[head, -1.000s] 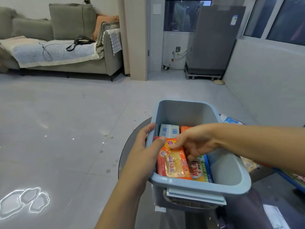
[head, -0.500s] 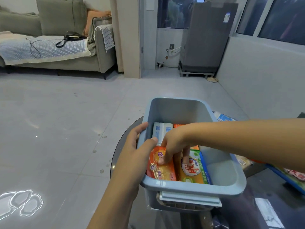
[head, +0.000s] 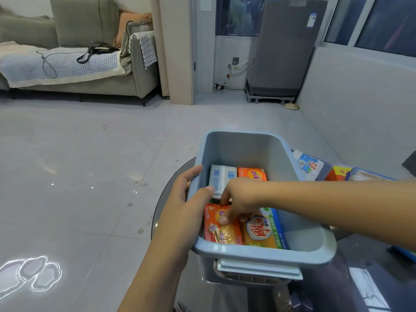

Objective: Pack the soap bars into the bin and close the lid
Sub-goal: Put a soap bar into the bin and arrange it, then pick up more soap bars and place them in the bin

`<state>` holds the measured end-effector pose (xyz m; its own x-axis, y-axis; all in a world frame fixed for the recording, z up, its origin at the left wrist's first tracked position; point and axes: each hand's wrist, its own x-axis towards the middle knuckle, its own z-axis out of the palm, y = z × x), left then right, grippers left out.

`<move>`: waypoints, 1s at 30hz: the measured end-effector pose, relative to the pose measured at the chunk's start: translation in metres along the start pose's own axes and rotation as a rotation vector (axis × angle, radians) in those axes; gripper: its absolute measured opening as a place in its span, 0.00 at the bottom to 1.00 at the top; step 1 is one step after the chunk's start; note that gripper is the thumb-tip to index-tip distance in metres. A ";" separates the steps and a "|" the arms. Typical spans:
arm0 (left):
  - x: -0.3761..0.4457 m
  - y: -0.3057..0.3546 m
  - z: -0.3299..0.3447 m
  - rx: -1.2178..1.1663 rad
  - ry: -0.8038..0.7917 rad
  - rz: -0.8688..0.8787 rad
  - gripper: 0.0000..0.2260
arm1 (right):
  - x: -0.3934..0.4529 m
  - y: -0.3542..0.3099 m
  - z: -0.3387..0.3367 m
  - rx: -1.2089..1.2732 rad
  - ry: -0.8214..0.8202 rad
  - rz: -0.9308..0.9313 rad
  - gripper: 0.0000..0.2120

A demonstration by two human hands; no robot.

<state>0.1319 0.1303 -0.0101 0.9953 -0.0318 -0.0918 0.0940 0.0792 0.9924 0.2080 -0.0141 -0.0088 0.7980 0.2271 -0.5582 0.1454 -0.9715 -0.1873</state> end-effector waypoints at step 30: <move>0.000 0.053 0.148 0.575 -0.288 0.412 0.12 | -0.160 0.142 0.023 1.047 1.057 -0.200 0.07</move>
<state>0.1329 -0.0129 0.0547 0.8941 -0.3767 0.2422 -0.3898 -0.3882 0.8351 0.0876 -0.1872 0.0358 0.9254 -0.2497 0.2852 0.1919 -0.3404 -0.9205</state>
